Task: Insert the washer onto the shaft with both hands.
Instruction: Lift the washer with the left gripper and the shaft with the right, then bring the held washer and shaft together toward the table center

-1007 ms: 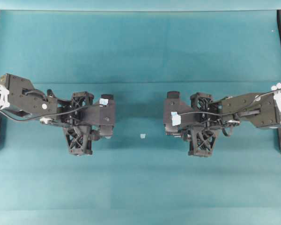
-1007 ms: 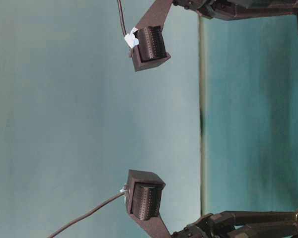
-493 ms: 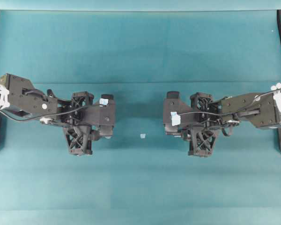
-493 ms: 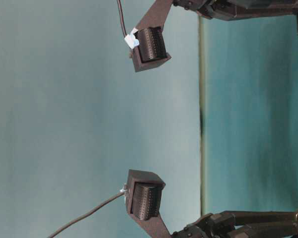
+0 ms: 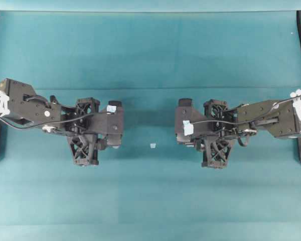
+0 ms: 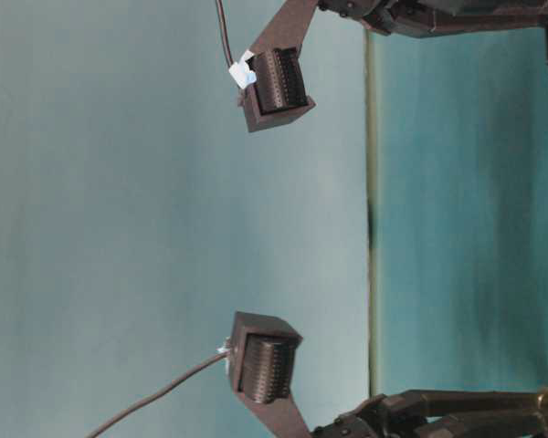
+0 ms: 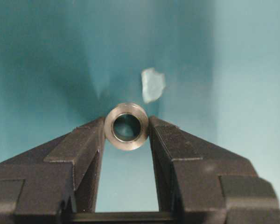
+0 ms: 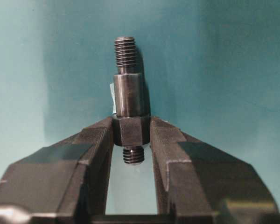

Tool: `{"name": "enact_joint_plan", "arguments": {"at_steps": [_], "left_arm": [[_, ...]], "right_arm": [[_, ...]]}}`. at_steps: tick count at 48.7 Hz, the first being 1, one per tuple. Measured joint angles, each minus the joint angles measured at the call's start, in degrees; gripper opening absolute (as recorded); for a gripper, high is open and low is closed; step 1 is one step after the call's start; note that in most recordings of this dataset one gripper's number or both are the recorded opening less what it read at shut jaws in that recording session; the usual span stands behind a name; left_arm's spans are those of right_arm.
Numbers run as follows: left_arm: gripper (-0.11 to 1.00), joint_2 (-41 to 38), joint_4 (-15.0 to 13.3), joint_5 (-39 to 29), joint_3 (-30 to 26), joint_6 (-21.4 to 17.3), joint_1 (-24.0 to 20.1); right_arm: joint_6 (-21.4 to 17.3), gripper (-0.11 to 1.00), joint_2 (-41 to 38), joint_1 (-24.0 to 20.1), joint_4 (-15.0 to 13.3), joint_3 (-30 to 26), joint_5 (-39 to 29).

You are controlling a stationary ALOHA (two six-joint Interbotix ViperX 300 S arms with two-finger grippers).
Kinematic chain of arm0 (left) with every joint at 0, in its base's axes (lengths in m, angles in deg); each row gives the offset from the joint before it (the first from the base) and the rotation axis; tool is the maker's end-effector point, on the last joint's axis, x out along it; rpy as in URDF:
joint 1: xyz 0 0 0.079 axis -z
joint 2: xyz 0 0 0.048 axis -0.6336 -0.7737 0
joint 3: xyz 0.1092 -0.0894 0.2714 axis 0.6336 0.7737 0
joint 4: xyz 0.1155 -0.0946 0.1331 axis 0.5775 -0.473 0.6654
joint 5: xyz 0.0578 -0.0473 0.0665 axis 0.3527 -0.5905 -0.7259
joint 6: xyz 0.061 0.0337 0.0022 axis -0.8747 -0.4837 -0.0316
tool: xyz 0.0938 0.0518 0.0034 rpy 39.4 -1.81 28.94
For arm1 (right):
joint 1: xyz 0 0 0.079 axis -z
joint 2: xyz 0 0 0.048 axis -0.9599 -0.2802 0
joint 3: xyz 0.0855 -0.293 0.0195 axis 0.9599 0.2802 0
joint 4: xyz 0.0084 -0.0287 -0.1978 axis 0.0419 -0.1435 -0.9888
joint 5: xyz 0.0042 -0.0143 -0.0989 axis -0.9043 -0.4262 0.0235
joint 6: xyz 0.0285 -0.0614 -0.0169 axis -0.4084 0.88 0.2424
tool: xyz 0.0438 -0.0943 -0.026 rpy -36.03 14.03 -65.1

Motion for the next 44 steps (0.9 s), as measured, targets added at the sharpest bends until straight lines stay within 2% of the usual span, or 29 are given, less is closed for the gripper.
{"name": "enact_joint_plan", "arguments": {"at_steps": [18, 33, 44], "left_arm": [[0.36, 1.9, -0.1, 0.8, 0.1, 0.0, 0.0], [0.36, 3.4, 0.0, 4.4, 1.5, 0.4, 0.0], [0.36, 3.9, 0.0, 7.3, 2.4, 0.6, 0.7]], "right_arm": [[0.0, 0.01, 1.6, -1.1, 0.4, 0.2, 0.5], [-0.4, 0.01, 5.0, -1.3, 2.9, 2.7, 8.3], [-3.7, 0.01, 6.5, -1.4, 3.2, 5.4, 12.8]]}}
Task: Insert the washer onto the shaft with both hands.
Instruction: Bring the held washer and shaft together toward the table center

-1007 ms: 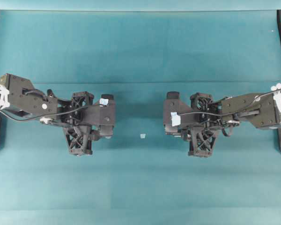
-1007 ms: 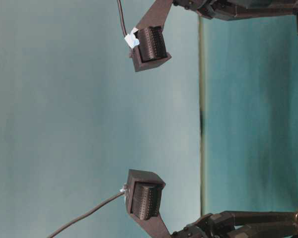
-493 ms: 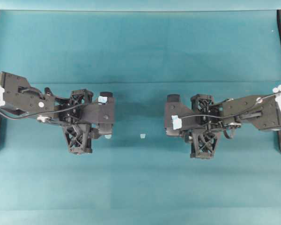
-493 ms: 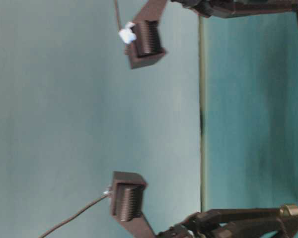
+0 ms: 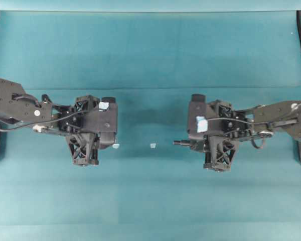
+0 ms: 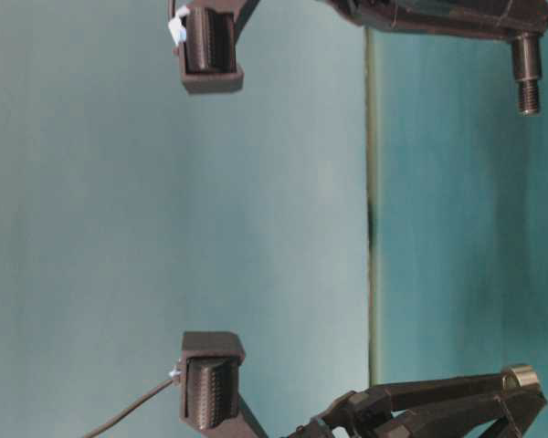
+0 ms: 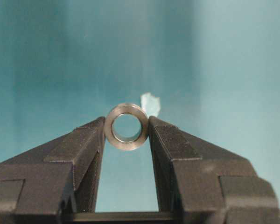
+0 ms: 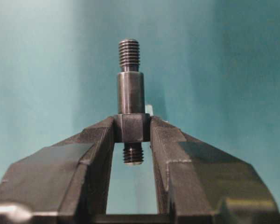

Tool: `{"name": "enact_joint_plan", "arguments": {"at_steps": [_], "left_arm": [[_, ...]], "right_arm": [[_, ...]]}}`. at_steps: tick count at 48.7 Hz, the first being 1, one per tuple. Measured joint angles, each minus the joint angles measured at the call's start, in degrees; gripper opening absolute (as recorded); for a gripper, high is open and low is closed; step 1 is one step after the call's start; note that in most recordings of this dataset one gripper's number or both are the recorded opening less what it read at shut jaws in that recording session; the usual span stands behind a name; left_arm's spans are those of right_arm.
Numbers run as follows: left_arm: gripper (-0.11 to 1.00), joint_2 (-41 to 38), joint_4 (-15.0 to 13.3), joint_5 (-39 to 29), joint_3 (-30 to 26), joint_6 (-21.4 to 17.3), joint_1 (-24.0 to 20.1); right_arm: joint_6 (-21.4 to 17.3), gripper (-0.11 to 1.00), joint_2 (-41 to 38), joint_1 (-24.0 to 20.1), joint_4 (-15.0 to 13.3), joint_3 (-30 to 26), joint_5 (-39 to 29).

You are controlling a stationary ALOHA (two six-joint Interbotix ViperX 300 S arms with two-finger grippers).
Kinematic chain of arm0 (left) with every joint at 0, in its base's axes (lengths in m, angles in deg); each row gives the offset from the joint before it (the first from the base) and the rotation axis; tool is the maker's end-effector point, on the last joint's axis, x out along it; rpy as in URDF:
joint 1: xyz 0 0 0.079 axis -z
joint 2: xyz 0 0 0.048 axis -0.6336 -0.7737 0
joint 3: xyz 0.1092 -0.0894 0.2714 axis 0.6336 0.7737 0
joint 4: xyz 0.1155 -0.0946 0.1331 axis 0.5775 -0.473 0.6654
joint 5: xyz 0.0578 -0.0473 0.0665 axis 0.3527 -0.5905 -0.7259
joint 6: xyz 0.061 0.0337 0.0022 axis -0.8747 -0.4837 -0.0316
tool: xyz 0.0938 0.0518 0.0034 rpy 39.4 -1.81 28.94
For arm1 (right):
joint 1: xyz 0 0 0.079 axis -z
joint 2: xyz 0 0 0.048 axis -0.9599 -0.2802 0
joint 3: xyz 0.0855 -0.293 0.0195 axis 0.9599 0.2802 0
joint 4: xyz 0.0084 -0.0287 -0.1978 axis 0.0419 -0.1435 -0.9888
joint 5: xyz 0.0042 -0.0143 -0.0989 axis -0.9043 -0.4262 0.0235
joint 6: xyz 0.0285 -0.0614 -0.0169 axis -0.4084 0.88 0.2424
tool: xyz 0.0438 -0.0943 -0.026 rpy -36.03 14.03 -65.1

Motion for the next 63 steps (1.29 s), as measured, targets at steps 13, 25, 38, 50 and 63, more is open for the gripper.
{"name": "enact_joint_plan", "arguments": {"at_steps": [13, 25, 38, 50, 63], "left_arm": [[0.36, 1.1, 0.0, 6.9, 1.4, 1.3, 0.5], [0.36, 2.5, 0.0, 18.2, 3.8, 5.4, 1.0], [0.36, 4.2, 0.0, 30.6, 6.7, 12.0, 1.1], [0.36, 4.4, -0.1, 32.7, 6.9, 13.2, 2.7], [0.36, 4.4, 0.0, 36.0, 6.9, 15.0, 3.3]], "right_arm": [[-2.8, 0.00, 2.3, -0.4, 0.0, 4.2, 8.2], [-3.0, 0.00, 3.8, -1.8, 0.0, 6.8, 15.6], [-3.1, 0.00, 3.9, -2.7, 0.1, 7.9, 21.5], [-3.3, 0.00, 3.4, -3.7, 0.1, 8.9, 26.9], [-4.9, 0.00, 2.1, -4.3, 0.1, 9.5, 33.0]]}}
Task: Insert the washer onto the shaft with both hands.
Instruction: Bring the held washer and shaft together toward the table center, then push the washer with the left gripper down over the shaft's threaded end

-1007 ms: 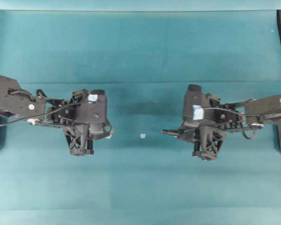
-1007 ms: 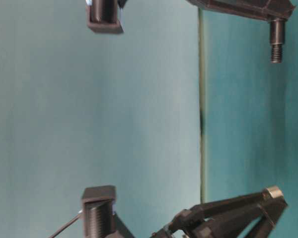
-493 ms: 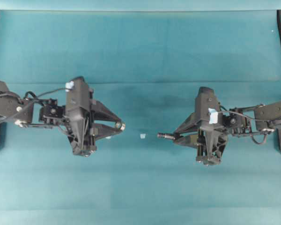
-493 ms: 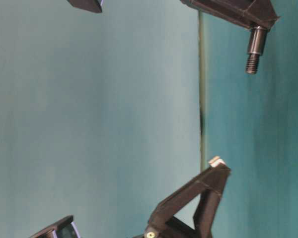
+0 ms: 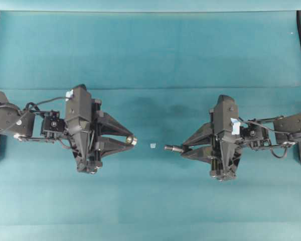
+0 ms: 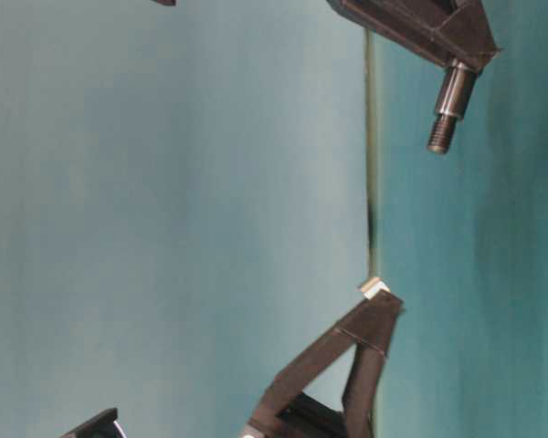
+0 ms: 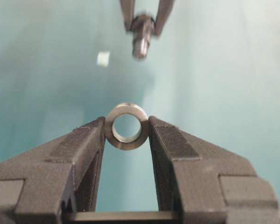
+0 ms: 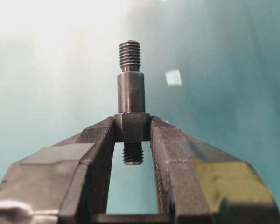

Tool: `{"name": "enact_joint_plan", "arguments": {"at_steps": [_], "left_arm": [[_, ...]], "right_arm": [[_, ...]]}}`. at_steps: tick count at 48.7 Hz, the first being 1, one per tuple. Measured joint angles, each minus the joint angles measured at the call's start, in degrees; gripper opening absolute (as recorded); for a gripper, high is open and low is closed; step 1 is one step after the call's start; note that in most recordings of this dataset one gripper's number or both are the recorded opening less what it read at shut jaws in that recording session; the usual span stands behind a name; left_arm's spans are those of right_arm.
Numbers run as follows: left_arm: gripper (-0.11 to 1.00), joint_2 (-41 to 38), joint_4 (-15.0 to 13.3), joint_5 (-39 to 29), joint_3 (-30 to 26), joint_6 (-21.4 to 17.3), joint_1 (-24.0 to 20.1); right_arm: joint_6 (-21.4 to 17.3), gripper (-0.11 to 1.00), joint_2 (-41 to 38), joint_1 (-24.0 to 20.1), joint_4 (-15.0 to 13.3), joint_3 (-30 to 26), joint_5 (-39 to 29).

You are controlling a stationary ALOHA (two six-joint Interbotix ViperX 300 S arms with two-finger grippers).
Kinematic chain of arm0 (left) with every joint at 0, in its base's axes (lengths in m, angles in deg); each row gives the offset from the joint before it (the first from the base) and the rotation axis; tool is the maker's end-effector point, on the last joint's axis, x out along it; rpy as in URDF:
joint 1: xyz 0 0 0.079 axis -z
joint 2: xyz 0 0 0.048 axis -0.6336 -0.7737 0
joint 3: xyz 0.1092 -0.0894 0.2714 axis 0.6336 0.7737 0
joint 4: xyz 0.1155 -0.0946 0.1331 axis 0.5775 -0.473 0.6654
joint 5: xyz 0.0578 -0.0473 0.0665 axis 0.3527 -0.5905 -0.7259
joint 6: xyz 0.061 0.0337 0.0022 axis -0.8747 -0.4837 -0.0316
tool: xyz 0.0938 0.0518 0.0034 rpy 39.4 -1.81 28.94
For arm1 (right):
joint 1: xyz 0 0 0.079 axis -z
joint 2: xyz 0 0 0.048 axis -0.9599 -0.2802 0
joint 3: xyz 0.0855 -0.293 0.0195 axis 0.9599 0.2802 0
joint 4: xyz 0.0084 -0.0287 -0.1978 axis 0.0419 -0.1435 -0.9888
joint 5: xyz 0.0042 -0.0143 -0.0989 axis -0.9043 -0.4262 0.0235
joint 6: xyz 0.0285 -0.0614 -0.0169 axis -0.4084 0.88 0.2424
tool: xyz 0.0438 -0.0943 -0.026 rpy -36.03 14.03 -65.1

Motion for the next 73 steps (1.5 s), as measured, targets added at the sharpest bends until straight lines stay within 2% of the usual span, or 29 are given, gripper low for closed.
{"name": "enact_joint_plan", "arguments": {"at_steps": [30, 73], "left_arm": [[0.36, -4.4, -0.1, 1.4, -3.7, 0.1, 1.6], [0.36, -7.2, 0.0, 2.5, -6.8, 0.3, 2.4]], "right_arm": [[-0.3, 0.00, -2.6, -0.9, -0.1, -0.7, 6.4], [-0.3, 0.00, -4.5, -0.9, -0.1, -3.4, 7.9]]}}
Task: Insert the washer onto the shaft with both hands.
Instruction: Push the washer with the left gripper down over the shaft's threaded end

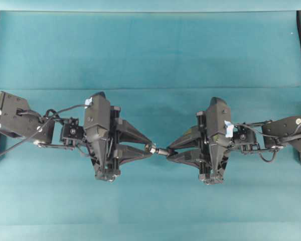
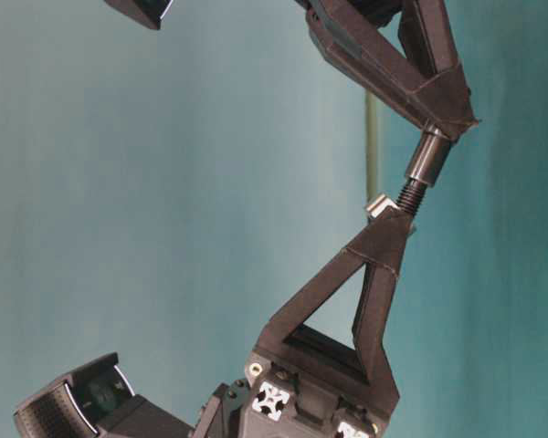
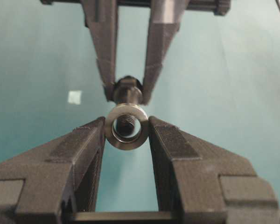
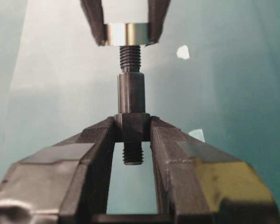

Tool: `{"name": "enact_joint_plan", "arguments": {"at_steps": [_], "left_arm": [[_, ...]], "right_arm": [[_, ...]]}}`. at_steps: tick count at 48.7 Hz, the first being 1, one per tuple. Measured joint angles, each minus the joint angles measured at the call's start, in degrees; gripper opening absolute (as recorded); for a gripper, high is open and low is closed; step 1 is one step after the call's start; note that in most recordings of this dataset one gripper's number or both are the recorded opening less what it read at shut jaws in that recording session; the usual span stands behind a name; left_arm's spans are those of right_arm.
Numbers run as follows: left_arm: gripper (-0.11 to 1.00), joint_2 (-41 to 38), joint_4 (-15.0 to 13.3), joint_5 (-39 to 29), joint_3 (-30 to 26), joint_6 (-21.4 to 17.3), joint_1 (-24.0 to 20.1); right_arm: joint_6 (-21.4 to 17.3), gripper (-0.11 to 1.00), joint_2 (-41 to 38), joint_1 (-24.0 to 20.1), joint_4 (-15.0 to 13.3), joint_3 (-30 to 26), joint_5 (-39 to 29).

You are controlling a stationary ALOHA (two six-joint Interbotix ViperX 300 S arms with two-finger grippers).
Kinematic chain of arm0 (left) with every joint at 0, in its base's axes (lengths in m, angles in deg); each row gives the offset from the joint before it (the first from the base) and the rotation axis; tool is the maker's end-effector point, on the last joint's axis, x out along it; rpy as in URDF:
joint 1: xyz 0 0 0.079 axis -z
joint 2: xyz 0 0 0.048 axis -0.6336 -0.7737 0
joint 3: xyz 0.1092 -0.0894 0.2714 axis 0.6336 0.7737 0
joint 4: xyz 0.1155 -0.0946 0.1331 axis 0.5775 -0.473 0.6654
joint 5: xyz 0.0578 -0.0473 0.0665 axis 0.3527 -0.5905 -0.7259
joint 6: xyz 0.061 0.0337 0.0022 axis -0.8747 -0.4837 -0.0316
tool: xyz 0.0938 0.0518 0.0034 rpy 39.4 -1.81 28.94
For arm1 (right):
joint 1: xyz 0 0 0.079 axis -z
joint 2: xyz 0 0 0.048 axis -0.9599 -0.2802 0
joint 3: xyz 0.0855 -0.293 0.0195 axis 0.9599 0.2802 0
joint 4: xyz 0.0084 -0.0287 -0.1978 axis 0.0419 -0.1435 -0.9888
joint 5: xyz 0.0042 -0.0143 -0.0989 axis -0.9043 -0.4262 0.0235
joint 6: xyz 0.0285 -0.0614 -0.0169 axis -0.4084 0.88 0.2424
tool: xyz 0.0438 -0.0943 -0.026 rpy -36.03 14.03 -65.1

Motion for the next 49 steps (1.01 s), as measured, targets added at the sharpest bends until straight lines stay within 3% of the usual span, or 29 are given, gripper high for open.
{"name": "enact_joint_plan", "arguments": {"at_steps": [49], "left_arm": [[0.36, -3.5, 0.0, -0.1, -2.9, 0.9, 0.6]], "right_arm": [[0.1, 0.00, -0.9, -0.3, 0.1, -1.4, 2.1]]}}
